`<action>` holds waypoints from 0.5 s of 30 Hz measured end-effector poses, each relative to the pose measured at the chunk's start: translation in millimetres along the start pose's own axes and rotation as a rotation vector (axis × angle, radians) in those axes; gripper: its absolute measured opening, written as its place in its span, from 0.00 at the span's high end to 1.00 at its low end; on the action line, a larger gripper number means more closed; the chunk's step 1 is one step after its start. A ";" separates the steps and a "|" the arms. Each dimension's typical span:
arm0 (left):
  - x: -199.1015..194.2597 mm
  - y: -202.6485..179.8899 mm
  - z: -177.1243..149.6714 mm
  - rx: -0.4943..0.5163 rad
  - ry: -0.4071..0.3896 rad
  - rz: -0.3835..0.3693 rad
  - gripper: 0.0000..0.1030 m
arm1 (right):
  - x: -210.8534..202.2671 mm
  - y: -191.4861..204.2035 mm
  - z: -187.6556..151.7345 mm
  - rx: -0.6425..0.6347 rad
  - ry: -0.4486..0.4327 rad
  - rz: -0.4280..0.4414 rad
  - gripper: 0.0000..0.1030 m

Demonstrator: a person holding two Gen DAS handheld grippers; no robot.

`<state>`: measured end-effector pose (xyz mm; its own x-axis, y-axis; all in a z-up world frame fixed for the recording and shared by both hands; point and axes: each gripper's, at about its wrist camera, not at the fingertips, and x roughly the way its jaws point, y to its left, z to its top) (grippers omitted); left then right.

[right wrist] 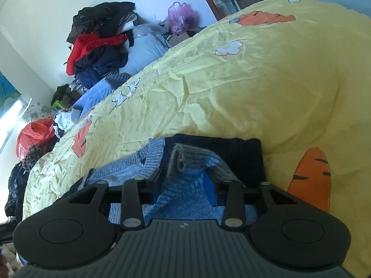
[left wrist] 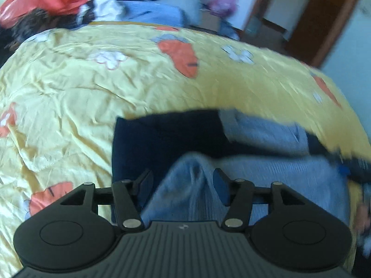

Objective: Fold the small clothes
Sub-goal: 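Open both grippers to release the hem onto the folded sleeves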

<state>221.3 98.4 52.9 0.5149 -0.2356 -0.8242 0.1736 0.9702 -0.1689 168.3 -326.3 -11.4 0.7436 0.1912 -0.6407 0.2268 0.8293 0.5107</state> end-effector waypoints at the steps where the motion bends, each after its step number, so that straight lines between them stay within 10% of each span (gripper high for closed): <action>1: -2.9 -1.2 -7.1 0.025 0.004 -0.011 0.45 | -0.9 0.7 -0.3 -0.001 0.001 0.002 0.55; 13: 26.3 -8.3 -44.0 0.050 0.029 -0.039 0.68 | -15.2 9.7 -7.5 -0.050 -0.004 0.007 0.46; 15: 25.9 -5.3 -46.4 0.019 0.005 -0.052 0.92 | -17.0 11.8 -7.4 -0.068 -0.011 0.007 0.46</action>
<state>194.8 89.8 7.3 0.5004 -0.2849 -0.8176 0.2157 0.9556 -0.2009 153.7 -315.9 1.3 0.7522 0.1912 -0.6306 0.1789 0.8618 0.4747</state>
